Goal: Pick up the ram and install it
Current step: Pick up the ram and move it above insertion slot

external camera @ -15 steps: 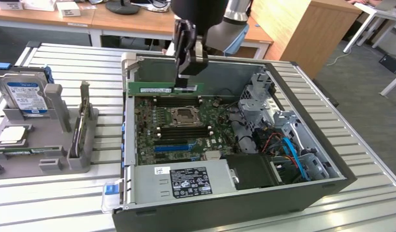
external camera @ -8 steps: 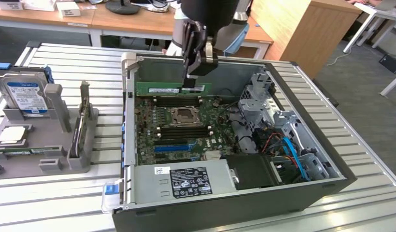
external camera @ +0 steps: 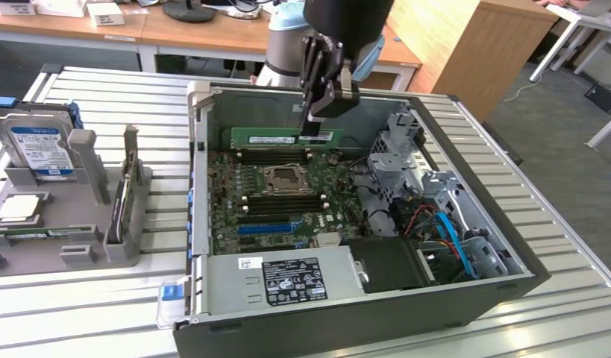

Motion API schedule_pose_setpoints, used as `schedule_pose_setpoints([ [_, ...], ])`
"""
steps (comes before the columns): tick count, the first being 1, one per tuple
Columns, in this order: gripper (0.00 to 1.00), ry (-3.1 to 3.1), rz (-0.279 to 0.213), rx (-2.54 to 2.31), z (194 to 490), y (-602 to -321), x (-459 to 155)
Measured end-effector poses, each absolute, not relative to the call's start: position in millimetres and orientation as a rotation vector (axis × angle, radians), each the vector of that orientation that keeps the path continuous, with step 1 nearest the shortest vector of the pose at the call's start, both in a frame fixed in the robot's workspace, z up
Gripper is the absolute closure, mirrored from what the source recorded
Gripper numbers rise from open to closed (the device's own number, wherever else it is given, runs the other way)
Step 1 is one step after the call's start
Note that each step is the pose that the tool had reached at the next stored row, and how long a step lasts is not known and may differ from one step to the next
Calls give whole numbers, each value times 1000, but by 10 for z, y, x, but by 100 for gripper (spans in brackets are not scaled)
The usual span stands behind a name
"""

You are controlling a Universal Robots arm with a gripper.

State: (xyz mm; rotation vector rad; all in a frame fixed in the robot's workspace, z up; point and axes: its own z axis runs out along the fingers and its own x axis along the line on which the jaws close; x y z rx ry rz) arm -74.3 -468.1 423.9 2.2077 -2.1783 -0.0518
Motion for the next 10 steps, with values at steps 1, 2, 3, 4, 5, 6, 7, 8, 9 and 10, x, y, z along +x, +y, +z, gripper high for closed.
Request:
schedule_pose_setpoints([
  [1, 88, -2178, -52, 2208, 4239, -4681, -713],
  [2, 88, -2178, -52, 2208, 4239, -4681, -682],
  [3, 88, -2178, -52, 2208, 4239, -4681, -650],
  [4, 88, -2178, -52, 2208, 4239, -4681, -621],
  [5, 88, -2178, -52, 2208, 4238, -4681, -594],
  [6, 88, -2178, -52, 2208, 4239, -4681, -568],
  [7, 88, -2178, -52, 2208, 4239, -4681, -541],
  [8, 88, -2178, -52, 2208, 4239, -4681, -517],
  [9, 88, -2178, -52, 2208, 4238, -4682, -498],
  [10, 88, -2178, -52, 2208, 4239, -4682, -493],
])
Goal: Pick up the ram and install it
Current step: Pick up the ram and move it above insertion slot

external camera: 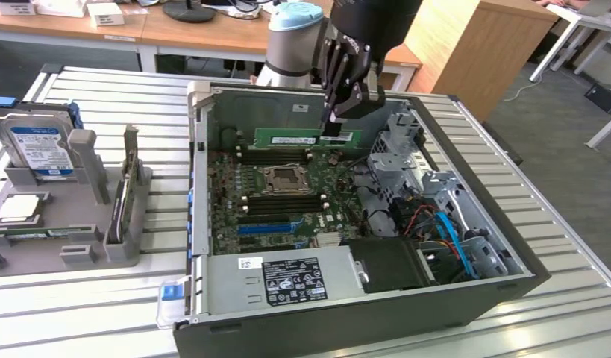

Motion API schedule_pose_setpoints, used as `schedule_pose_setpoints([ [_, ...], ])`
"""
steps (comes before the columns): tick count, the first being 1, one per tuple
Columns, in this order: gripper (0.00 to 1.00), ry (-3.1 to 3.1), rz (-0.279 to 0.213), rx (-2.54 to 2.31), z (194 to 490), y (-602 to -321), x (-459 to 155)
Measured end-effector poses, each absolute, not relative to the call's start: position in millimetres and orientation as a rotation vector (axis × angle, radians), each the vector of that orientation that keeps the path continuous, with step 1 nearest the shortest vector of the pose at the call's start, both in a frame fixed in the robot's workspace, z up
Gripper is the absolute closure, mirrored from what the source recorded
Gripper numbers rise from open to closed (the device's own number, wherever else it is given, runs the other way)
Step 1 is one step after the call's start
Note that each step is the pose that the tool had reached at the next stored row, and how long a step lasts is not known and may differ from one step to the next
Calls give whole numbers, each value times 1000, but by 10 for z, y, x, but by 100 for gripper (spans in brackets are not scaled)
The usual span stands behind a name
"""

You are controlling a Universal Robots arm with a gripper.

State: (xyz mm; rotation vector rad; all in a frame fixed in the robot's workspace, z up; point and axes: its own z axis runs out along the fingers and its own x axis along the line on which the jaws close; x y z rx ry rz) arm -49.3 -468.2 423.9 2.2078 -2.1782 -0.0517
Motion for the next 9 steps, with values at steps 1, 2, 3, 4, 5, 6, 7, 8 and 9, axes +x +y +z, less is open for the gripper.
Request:
schedule_pose_setpoints([
  [1, 88, -2178, -52, 2208, 4238, -4682, -493],
  [2, 88, -2178, -52, 2208, 4238, -4681, -493],
  [3, 88, -2178, -52, 2208, 4239, -4681, -493],
  [4, 88, -2178, -52, 2208, 4238, -4681, -493],
  [5, 88, -2179, -52, 2208, 4234, -4680, -493],
  [6, 88, -2178, -52, 2208, 4228, -4680, -493],
  [7, 88, -2178, -52, 2208, 4216, -4681, -493],
  [8, 88, -2178, -52, 2208, 4198, -4681, -493],
  [9, 88, -2178, -52, 2208, 4180, -4681, -492],
])
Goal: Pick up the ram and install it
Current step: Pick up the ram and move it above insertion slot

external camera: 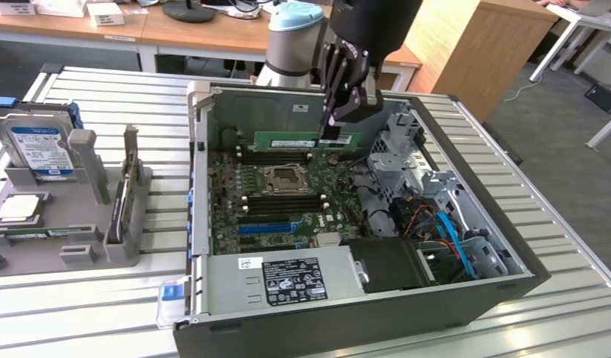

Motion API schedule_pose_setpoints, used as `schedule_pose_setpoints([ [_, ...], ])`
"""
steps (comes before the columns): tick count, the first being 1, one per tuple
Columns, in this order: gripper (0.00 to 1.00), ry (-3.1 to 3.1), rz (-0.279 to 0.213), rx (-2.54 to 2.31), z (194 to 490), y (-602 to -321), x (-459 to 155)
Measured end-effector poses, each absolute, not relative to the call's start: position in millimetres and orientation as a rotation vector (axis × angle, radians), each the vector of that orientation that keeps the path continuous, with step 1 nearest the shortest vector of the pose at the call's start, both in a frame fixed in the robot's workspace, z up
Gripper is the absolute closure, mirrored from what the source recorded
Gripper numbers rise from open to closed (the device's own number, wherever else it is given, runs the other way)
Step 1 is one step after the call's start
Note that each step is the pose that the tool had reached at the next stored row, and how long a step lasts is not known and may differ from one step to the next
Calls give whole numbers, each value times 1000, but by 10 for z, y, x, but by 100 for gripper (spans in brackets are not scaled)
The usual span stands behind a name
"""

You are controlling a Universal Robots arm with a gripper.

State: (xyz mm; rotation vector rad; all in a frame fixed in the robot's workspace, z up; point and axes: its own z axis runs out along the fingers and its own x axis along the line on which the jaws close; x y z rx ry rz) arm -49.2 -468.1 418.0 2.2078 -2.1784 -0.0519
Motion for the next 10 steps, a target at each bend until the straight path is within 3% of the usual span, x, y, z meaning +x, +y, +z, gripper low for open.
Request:
schedule_pose_setpoints([
  [10, 88, -2178, -52, 2208, 3999, -4681, -492],
])
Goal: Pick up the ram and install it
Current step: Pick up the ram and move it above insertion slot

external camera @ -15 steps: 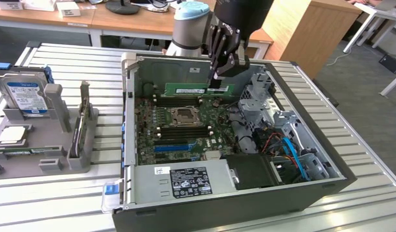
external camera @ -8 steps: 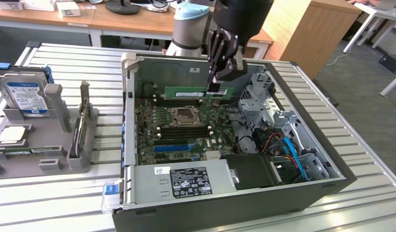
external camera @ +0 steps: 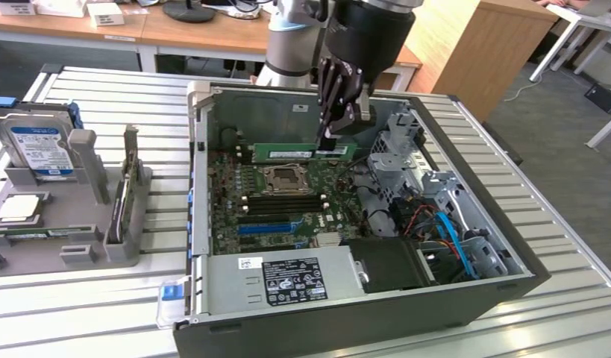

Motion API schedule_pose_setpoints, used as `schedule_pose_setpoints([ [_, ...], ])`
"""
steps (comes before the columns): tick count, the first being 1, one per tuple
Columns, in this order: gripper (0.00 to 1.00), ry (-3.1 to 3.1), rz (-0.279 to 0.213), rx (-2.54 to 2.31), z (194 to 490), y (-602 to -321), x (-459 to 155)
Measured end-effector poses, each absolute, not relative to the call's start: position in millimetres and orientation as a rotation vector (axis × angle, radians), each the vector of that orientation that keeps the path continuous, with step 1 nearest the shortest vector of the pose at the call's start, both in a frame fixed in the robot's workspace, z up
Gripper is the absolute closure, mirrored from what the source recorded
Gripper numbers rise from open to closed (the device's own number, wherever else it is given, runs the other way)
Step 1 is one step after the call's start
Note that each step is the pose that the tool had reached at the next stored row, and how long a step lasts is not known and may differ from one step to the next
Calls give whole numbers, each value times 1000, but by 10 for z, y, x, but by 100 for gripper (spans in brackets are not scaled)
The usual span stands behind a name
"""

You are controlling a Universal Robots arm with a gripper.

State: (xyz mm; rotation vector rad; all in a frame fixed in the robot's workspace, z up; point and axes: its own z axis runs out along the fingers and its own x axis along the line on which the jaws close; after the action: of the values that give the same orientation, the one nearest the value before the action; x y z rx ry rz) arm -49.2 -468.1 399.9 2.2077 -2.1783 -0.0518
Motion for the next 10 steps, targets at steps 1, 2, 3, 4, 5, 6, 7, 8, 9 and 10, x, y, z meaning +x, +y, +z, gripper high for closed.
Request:
schedule_pose_setpoints([
  [1, 88, -2178, -52, 2208, 3990, -4681, -492],
  [2, 88, -2178, -52, 2208, 3991, -4681, -492],
  [3, 88, -2178, -52, 2208, 3991, -4681, -491],
  [4, 88, -2178, -52, 2208, 3990, -4680, -492],
  [5, 88, -2178, -52, 2208, 3987, -4670, -491],
  [6, 88, -2178, -52, 2208, 3982, -4645, -491],
  [7, 88, -2179, -52, 2208, 3976, -4611, -492],
  [8, 88, -2179, -53, 2208, 3969, -4573, -491],
  [9, 88, -2179, -54, 2209, 3961, -4535, -491],
  [10, 88, -2179, -54, 2209, 3956, -4492, -491],
])
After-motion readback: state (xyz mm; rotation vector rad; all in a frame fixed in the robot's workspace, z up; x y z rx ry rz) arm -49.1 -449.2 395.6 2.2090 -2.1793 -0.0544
